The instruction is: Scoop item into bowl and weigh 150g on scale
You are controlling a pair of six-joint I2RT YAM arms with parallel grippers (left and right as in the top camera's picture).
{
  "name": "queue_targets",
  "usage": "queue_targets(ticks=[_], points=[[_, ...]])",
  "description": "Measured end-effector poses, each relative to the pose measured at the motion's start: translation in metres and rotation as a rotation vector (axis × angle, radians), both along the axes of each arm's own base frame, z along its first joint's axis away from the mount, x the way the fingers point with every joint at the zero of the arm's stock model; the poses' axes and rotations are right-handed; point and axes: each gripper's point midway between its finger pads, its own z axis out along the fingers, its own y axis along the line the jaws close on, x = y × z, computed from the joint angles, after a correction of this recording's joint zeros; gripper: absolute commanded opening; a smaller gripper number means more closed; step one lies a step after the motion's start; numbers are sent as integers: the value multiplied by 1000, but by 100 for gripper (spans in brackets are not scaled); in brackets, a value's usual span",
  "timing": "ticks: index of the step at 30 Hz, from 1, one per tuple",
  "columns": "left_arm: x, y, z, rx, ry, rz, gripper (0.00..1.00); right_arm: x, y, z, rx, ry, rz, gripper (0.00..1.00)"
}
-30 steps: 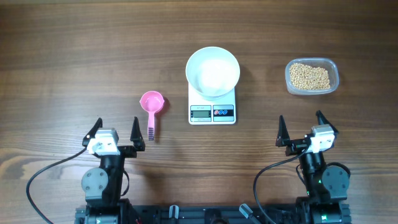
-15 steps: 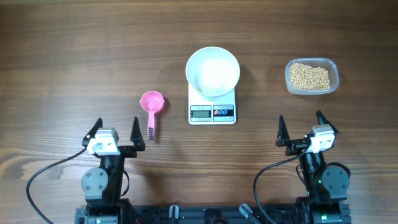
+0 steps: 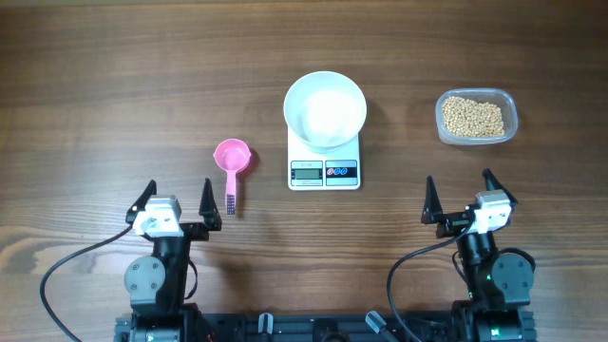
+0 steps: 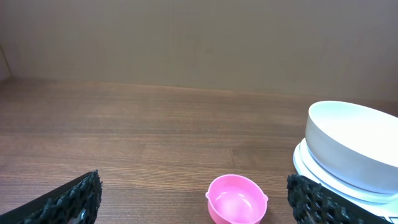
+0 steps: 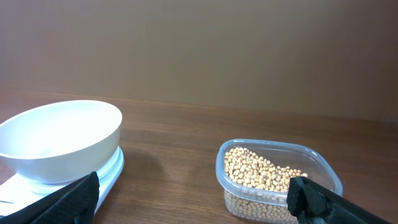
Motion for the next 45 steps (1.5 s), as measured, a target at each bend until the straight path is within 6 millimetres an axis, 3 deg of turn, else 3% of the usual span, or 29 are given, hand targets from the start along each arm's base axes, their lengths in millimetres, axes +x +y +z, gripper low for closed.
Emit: queue_targets(ticks=[8, 15, 17, 20, 22, 26, 31, 34, 36, 39, 40, 45], points=[[0, 0, 0, 0, 0, 0, 100, 0, 2, 1, 1, -2, 10, 100], [0, -3, 1, -1, -3, -20, 100, -6, 29, 10, 1, -43, 169, 100], [0, -5, 1, -2, -5, -27, 100, -9, 36, 30, 32, -119, 215, 100], [0, -7, 6, -2, -24, -42, 100, -24, 35, 90, 83, -361, 233, 100], [1, -8, 13, 0, -54, -47, 100, -33, 28, 115, 109, -464, 200, 100], [0, -9, 31, 5, -129, -53, 100, -35, 10, 133, 136, -501, 97, 100], [-2, -9, 52, 11, -211, -54, 100, -36, -2, 199, 21, -495, -4, 100], [-2, -9, 54, 8, -204, -51, 100, -21, -4, 228, -57, -386, -33, 100], [-3, -5, 56, -20, -157, -36, 100, 0, -4, 245, -99, -257, -36, 100], [-6, -2, 80, -56, -115, -24, 100, 35, 0, 263, -136, -73, -10, 100], [-6, -2, 99, -68, -89, -29, 100, 57, 6, 266, -142, 9, 25, 100], [3, -8, 117, -125, 219, -54, 100, 107, 42, 270, -126, 115, 240, 100]])
